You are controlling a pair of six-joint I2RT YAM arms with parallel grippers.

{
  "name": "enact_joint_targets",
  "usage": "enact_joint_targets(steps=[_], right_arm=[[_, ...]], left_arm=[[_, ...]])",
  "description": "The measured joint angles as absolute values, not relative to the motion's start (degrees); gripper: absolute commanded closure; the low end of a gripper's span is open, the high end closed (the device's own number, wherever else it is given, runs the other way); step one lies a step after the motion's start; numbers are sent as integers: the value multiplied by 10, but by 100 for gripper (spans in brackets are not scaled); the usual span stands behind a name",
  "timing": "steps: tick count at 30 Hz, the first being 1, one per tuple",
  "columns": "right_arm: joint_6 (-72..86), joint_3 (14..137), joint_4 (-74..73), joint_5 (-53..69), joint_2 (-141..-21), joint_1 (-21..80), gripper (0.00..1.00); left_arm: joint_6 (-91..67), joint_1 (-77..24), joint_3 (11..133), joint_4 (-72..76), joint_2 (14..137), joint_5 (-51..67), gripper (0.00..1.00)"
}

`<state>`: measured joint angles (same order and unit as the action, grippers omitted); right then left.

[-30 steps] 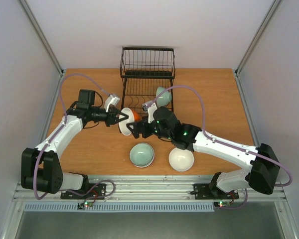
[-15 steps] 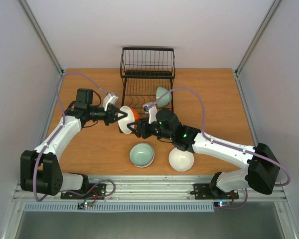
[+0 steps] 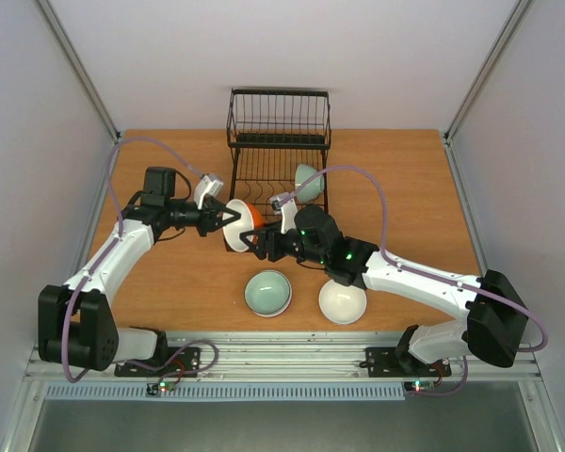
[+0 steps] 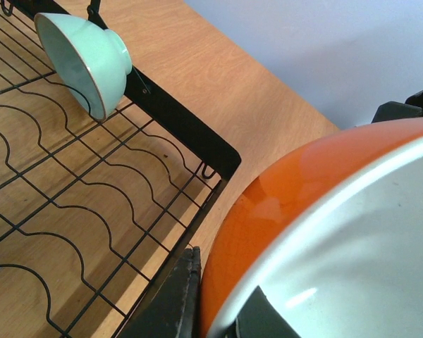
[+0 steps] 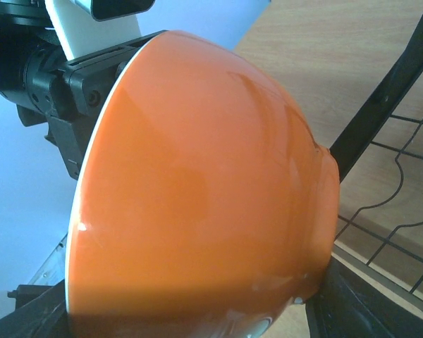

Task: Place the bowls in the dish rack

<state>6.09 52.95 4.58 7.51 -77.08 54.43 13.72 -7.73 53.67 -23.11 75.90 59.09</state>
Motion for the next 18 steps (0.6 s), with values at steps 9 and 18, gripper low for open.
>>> enact_joint_targets(steps=[9,18], right_arm=[[22,530,27,57,-769,544,99],[-25,543,-39,-8,-768,541,99]], left_arm=[[121,-77,536,-224,757,583,35],[94,-69,518,-195,727,541,28]])
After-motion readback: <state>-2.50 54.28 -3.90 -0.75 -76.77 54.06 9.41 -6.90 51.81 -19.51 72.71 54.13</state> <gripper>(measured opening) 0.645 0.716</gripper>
